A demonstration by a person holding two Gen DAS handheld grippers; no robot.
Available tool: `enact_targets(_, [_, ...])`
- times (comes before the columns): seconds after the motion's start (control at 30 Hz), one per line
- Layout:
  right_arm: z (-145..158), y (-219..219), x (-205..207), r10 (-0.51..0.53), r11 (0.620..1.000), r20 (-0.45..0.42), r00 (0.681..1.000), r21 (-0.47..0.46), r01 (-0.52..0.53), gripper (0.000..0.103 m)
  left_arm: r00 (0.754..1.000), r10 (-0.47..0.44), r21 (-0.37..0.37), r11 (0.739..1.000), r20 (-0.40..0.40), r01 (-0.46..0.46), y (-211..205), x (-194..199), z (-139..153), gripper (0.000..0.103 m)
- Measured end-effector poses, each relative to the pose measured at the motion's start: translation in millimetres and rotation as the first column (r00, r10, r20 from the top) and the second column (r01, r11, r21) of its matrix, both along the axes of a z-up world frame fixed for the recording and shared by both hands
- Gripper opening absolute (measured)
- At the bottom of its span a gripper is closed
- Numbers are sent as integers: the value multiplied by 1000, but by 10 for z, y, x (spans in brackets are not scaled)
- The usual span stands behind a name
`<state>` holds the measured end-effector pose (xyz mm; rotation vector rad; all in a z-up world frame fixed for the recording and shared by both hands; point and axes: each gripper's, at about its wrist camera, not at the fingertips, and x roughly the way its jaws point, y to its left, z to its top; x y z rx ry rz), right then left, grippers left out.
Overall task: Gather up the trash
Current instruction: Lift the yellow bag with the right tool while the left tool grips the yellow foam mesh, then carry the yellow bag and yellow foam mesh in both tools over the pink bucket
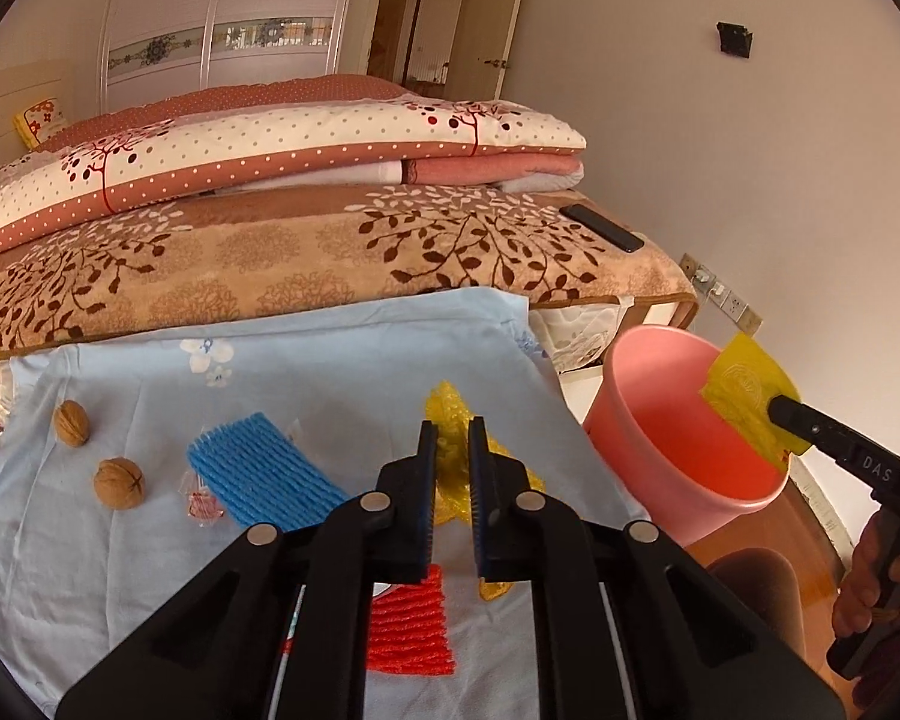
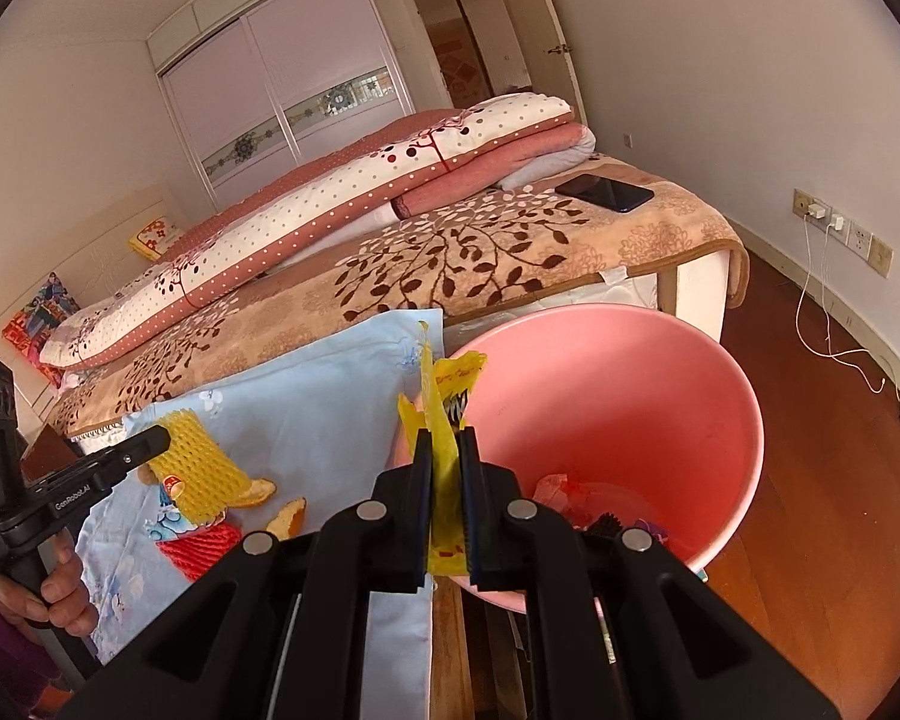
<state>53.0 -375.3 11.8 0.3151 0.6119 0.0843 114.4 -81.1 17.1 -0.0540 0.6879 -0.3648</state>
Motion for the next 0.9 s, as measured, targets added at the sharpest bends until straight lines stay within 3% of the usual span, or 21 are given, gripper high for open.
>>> enact_targets(0.47, [141,-325,-45,-117,993,14,993,-3,117,8,984,-162,-40,985,81,165,-766,41,351,10])
enact_targets(0.9, [146,-521,-30,-163,987,-23,986,0,163,8,951,-294,-70,951,91,300,-1430,154,353,10])
